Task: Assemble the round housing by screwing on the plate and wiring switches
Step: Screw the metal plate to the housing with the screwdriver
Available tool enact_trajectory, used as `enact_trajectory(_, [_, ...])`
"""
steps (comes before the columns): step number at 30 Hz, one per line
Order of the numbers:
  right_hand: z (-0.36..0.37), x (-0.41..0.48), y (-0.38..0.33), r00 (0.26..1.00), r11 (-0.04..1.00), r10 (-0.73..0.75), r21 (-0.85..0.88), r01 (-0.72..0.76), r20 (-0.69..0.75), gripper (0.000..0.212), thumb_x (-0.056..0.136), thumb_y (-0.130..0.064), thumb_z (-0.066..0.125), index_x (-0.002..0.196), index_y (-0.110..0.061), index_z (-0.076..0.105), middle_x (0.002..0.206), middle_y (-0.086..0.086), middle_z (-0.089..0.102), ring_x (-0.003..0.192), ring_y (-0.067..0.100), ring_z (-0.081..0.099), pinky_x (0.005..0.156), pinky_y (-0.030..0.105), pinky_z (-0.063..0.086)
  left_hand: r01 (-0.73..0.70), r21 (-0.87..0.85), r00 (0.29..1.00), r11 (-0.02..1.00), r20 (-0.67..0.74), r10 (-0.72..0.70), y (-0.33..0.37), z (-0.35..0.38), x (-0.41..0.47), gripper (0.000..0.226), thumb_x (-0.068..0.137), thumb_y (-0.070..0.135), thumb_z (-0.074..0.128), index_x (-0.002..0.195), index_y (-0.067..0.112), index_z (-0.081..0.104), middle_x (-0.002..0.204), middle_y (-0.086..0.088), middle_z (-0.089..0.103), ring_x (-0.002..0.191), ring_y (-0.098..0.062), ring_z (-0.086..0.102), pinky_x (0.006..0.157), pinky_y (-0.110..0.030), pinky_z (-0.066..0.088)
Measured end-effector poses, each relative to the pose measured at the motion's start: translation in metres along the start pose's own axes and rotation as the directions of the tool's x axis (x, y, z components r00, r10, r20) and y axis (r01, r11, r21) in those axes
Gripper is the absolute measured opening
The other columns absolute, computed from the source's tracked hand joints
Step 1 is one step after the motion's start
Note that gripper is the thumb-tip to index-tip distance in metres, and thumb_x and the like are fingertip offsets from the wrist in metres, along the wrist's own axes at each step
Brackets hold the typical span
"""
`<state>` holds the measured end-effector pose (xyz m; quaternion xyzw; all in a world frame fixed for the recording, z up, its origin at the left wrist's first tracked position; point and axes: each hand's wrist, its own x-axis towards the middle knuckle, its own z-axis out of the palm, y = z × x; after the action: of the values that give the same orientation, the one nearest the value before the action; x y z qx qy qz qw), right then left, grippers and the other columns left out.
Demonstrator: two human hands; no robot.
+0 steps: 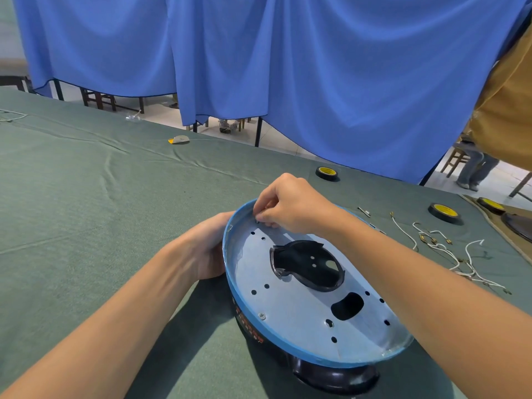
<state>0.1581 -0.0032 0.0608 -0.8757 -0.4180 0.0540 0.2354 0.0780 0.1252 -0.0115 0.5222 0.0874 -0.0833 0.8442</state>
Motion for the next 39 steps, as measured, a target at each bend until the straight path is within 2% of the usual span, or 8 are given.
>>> enact_trajectory(6, [0.01, 0.002, -0.003, 0.998, 0.998, 0.048, -0.027, -0.049, -0.045, 0.012, 0.089, -0.017, 0.066, 0.087, -0.012, 0.076, 0.086, 0.005, 0.069, 0.092, 0.021, 0.06, 0.082, 0.038, 0.055, 0.003, 0.022, 1.0, 1.0, -0.015, -0.002, 0.0, 0.001, -0.003, 0.016, 0.076, 0.02, 0.064, 0.071, 0.007, 0.073, 0.076, -0.01, 0.07, 0.061, -0.021, 0.066, 0.055, -0.029, 0.055])
enact_trajectory(14, [0.001, -0.003, -0.005, 0.994, 0.985, -0.096, -0.139, 0.102, 0.045, 0.024, 0.081, 0.002, 0.06, 0.089, -0.011, 0.078, 0.083, 0.004, 0.073, 0.081, 0.017, 0.066, 0.077, 0.034, 0.057, 0.083, 0.039, 0.981, 0.996, -0.177, -0.075, 0.0, 0.0, -0.002, 0.009, 0.092, 0.003, 0.048, 0.086, 0.007, 0.052, 0.079, -0.012, 0.05, 0.066, -0.023, 0.047, 0.064, -0.033, 0.036])
enact_trajectory(17, [0.002, 0.0, -0.001, 0.996, 0.985, -0.088, -0.148, 0.09, 0.02, 0.009, 0.084, -0.011, 0.069, 0.085, -0.012, 0.078, 0.081, 0.005, 0.072, 0.083, 0.019, 0.061, 0.073, 0.033, 0.055, 0.079, 0.054, 0.979, 0.995, -0.192, -0.067, -0.001, 0.0, -0.001, 0.016, 0.095, 0.002, 0.046, 0.082, 0.003, 0.055, 0.077, -0.012, 0.056, 0.064, -0.023, 0.052, 0.063, -0.032, 0.041])
enact_trajectory(22, [0.008, 0.002, 0.002, 0.997, 0.968, -0.063, -0.243, 0.054, -0.033, 0.029, 0.089, -0.037, 0.065, 0.078, -0.011, 0.074, 0.077, 0.009, 0.068, 0.079, 0.025, 0.059, 0.068, 0.039, 0.053, 0.082, 0.041, 0.981, 0.996, -0.178, -0.073, -0.001, 0.0, -0.001, 0.009, 0.095, 0.005, 0.049, 0.089, 0.003, 0.055, 0.081, -0.012, 0.055, 0.067, -0.023, 0.052, 0.066, -0.032, 0.04])
enact_trajectory(26, [-0.002, -0.002, 0.005, 0.991, 0.975, -0.134, -0.176, 0.134, 0.015, 0.007, 0.085, -0.016, 0.07, 0.088, -0.014, 0.075, 0.08, -0.002, 0.069, 0.081, 0.015, 0.063, 0.078, 0.035, 0.055, 0.089, 0.056, 0.977, 0.994, -0.199, -0.076, -0.001, 0.0, -0.001, 0.015, 0.095, 0.003, 0.047, 0.083, 0.004, 0.056, 0.076, -0.012, 0.056, 0.062, -0.023, 0.052, 0.063, -0.032, 0.04])
enact_trajectory(29, [0.002, -0.005, 0.005, 0.987, 0.968, -0.164, -0.189, 0.162, 0.007, 0.015, 0.085, -0.004, 0.064, 0.091, -0.012, 0.076, 0.086, 0.002, 0.072, 0.083, 0.016, 0.064, 0.078, 0.034, 0.055, 0.091, 0.063, 0.972, 0.994, -0.221, -0.075, -0.001, 0.0, -0.002, 0.015, 0.094, 0.001, 0.046, 0.082, 0.004, 0.053, 0.076, -0.012, 0.051, 0.06, -0.022, 0.048, 0.06, -0.032, 0.037])
enact_trajectory(33, [0.006, -0.004, 0.004, 0.979, 0.946, -0.201, -0.255, 0.199, 0.015, 0.015, 0.089, -0.007, 0.06, 0.094, -0.012, 0.074, 0.093, 0.004, 0.071, 0.09, 0.019, 0.06, 0.08, 0.036, 0.052, 0.068, 0.045, 0.974, 0.997, -0.221, -0.056, -0.001, 0.0, -0.002, 0.01, 0.095, 0.002, 0.046, 0.103, 0.004, 0.051, 0.098, -0.019, 0.048, 0.072, -0.025, 0.047, 0.071, -0.036, 0.036])
enact_trajectory(39, [0.009, -0.005, 0.006, 0.981, 0.935, -0.193, -0.301, 0.189, 0.016, 0.012, 0.091, -0.014, 0.058, 0.092, -0.016, 0.071, 0.093, 0.003, 0.068, 0.088, 0.023, 0.059, 0.079, 0.041, 0.052, 0.067, 0.068, 0.977, 0.995, -0.204, -0.052, -0.002, -0.001, -0.001, 0.008, 0.093, 0.003, 0.049, 0.092, 0.003, 0.056, 0.082, -0.014, 0.055, 0.067, -0.025, 0.051, 0.066, -0.035, 0.039])
